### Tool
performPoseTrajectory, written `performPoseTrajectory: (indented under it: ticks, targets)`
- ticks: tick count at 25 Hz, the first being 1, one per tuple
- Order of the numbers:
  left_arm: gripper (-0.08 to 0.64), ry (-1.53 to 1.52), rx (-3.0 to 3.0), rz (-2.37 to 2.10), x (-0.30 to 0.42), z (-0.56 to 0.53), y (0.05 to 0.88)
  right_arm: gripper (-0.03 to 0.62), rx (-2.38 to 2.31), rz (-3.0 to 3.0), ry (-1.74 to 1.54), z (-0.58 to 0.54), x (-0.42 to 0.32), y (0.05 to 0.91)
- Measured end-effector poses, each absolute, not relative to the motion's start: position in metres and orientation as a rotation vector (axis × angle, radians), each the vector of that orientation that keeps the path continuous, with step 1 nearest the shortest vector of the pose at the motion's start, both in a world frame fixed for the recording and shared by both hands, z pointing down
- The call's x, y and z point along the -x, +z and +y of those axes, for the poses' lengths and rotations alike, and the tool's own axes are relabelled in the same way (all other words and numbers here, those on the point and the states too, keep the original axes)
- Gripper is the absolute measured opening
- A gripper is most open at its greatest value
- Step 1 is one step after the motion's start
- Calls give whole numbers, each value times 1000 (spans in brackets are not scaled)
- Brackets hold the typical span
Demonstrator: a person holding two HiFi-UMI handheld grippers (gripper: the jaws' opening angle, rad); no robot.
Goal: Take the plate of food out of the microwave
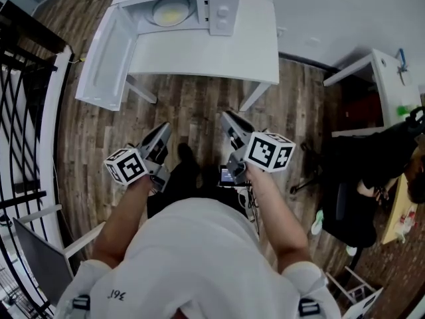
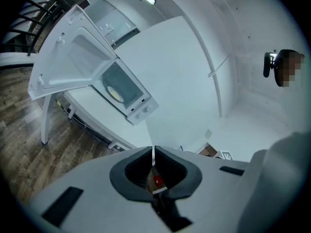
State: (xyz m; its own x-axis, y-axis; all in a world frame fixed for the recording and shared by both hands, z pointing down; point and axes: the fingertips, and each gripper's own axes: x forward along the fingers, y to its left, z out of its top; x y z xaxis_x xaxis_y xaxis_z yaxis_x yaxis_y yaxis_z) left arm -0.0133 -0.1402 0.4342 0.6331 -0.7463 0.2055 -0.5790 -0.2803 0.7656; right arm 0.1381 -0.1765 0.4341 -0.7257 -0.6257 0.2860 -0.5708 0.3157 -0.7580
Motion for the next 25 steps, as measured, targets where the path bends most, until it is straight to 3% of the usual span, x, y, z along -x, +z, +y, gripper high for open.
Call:
performPoseTrajectory:
  ticks: [25]
  targets:
    - [38, -272, -1924, -961, 106, -379, 463, 55, 1385, 2445, -1448, -394, -29, 461]
